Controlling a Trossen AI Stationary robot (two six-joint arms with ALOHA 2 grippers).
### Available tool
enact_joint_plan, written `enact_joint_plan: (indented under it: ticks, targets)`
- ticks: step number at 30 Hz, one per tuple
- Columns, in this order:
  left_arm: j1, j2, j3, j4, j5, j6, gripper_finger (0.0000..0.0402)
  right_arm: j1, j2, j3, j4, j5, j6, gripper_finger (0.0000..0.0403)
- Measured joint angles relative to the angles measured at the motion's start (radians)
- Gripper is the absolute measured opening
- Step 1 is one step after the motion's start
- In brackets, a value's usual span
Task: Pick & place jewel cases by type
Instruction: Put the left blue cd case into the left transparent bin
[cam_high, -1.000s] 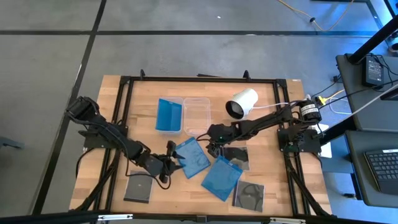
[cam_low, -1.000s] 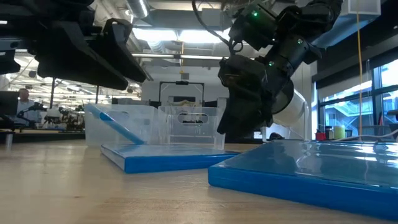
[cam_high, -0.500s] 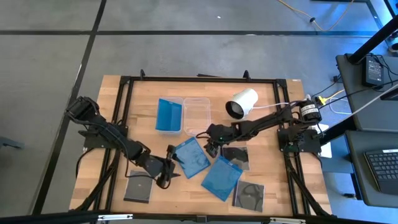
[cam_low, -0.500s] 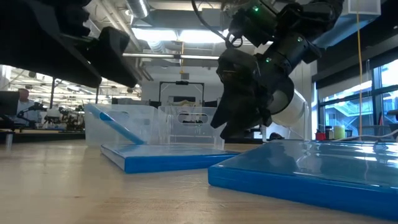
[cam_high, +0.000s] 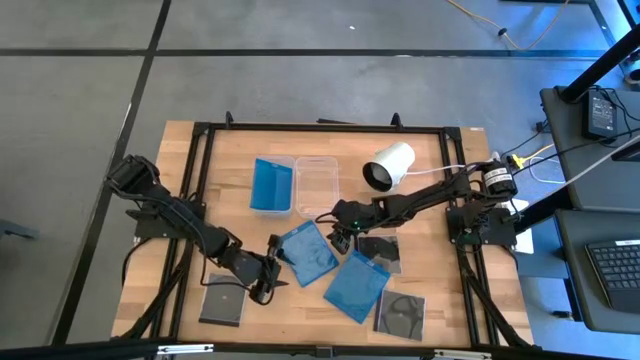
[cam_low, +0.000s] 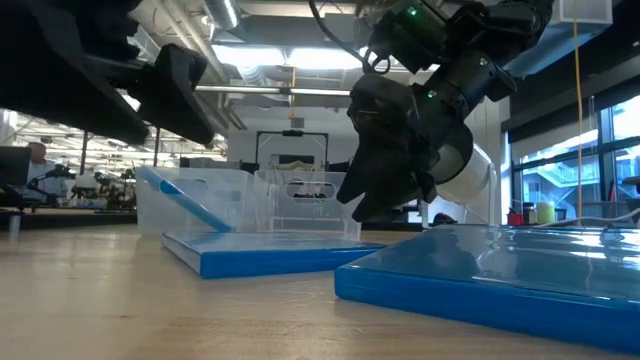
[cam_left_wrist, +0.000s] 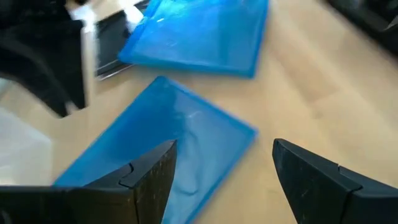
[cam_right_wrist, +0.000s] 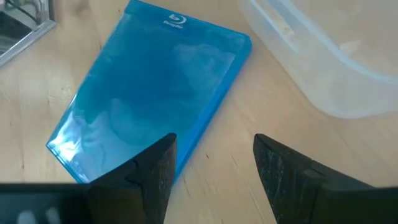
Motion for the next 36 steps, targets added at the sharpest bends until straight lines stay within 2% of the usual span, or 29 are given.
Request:
enact_joint_plan:
  ticks: [3,10,18,23,30,36]
  targets:
    - [-0.004,0.032,0.0,-0.018,-0.059,0.053,0.0262,0.008,0.0,0.0,0.006,0.002,0.0,0.0217]
    - [-0.01,0.142,0.025,-0.05,-0.06,0.165,0.0262,0.019,0.0,0.0,0.024,0.033,0.006,0.0216]
    - [-0.019,0.223,0.074,-0.111,-0.17,0.282,0.0262,0.018,0.045,0.0,0.054,0.034,0.044,0.0216]
    - [-0.019,0.237,0.074,-0.11,-0.239,0.365,0.0262,0.018,0.09,0.0,0.067,0.012,0.076,0.0216]
    - [-0.018,0.237,0.073,-0.114,-0.254,0.433,0.0262,0.019,0.13,0.001,0.167,-0.031,0.075,0.0216]
    - [-0.018,0.24,0.07,-0.1,-0.289,0.5,0.0262,0.019,0.132,0.001,0.175,-0.041,0.073,0.0216]
